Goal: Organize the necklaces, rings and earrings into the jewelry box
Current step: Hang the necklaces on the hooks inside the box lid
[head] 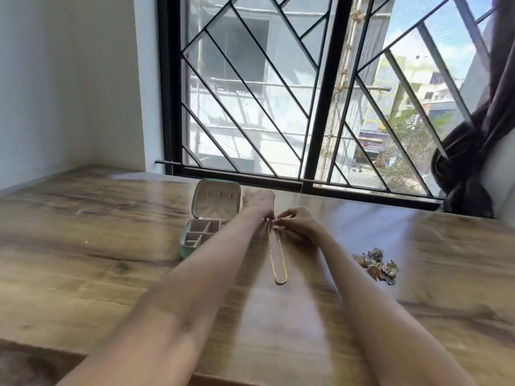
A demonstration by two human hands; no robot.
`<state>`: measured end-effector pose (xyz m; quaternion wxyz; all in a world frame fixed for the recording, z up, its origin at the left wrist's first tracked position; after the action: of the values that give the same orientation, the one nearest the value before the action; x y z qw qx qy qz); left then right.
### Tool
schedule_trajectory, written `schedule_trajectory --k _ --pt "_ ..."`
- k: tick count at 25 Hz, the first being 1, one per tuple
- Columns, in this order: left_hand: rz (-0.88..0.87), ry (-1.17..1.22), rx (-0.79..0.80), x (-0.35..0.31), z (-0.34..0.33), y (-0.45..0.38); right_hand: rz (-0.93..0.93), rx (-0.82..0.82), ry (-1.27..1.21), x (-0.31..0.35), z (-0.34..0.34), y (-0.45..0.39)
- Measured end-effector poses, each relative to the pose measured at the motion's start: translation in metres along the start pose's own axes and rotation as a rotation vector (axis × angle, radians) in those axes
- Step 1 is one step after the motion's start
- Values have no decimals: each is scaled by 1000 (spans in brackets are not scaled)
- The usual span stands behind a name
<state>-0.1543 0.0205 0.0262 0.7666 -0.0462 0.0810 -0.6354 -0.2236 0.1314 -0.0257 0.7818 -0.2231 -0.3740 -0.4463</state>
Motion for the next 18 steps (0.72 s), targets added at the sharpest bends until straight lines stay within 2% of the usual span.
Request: schedule_trajectory --k 5,8,12,15,18 --pt "-38 18 -59 0 7 25 39 -175 87 -1 -5 25" --pt "-132 5 2 -1 14 52 102 -109 193 1 -9 51" --pt "-315 12 74 -3 23 100 85 -72 292 2 -13 66" --pt "-343 48 171 -5 22 130 39 -32 390 12 -18 73" --pt "-340 22 180 -10 16 138 7 -24 406 19 -22 70"
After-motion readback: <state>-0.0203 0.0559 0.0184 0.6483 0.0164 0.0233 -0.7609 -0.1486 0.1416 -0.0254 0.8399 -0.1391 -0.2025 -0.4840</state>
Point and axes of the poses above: each hand's wrist, its own y-axis away from the middle knuckle, its own z-axis out of the back of the hand, x = y × z, the point moved 2 cm from there along -y, towards the middle knuckle, and after that the axes turned 7 degrees about -z, right-handed, at the moved point
